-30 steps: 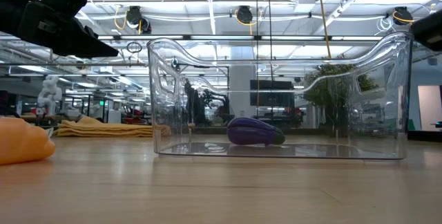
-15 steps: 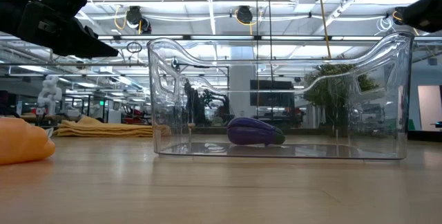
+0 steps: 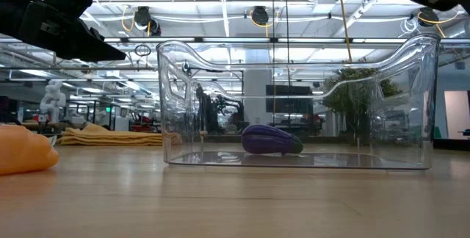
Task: Pick and placing Produce into tupperware
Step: Put the green watermelon into the transparent bin
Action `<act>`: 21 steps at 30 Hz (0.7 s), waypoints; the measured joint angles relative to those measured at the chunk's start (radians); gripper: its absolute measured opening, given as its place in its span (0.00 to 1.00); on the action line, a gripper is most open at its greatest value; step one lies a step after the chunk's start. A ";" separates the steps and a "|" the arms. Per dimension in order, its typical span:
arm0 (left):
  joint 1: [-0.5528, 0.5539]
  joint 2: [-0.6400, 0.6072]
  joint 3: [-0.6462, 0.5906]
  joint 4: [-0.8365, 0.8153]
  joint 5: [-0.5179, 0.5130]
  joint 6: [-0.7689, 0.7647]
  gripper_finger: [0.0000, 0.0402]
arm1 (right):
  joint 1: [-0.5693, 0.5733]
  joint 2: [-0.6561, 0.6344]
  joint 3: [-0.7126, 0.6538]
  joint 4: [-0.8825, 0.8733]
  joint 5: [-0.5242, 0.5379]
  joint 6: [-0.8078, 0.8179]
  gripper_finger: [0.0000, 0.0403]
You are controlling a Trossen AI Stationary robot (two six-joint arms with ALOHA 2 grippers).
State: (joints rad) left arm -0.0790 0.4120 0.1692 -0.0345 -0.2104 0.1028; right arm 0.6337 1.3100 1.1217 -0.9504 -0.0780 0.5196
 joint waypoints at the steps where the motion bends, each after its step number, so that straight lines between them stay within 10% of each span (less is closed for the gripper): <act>1: 0.000 0.000 0.000 0.000 0.000 0.000 0.09 | -0.007 -0.020 0.000 0.000 0.002 0.006 0.73; 21: 0.000 0.000 0.000 -0.015 0.000 0.006 0.09 | -0.146 -0.250 0.000 0.053 0.019 0.011 0.73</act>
State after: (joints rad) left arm -0.0789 0.4120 0.1692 -0.0491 -0.2100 0.1093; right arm 0.4880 1.0603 1.1217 -0.8970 -0.0593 0.5309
